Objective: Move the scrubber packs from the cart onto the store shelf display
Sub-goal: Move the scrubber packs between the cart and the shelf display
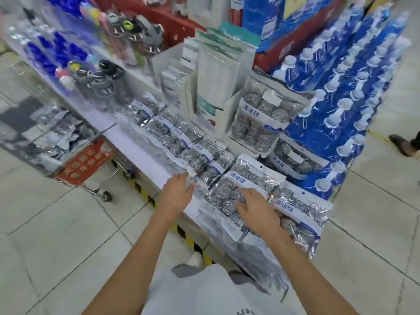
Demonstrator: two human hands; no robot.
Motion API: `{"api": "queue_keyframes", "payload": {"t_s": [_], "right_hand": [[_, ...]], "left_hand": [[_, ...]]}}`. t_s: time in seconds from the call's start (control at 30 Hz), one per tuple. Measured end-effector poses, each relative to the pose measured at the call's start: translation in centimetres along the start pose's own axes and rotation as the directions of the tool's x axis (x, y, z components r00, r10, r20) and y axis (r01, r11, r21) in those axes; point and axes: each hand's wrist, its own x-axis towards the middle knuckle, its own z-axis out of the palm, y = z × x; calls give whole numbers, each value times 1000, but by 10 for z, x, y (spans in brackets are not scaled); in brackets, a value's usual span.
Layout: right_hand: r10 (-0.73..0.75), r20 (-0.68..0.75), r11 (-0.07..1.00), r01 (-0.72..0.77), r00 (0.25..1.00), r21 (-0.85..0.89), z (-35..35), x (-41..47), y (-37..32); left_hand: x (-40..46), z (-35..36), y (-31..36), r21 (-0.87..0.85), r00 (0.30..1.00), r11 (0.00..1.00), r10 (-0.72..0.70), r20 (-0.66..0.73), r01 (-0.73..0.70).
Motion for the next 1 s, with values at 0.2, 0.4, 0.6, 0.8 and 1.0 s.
{"api": "queue_keyframes", "payload": {"t_s": [0.2,0.4,0.6,0.8,1.0], "right_hand": [[-369,135,926,376,920,-33,30,32,-98],[-542,221,821,567,811,-67,63,55,-193],[-581,274,781,620,766,-78,95,87,-270],[-585,276,787,616,762,-30,118,123,-328],[-584,295,789,614,756,-13,145,181,-378]], "left_hand": [[-87,-34,-71,26,952,978,-197,-234,209],[-143,-51,-149,-76,837,907,-413,-360,414],[-158,-76,-211,-184,737,826,-559,-379,533],[-150,-100,-260,-208,694,777,-626,-356,594],[-98,-134,-313,-223,690,775,-629,-359,591]]}}
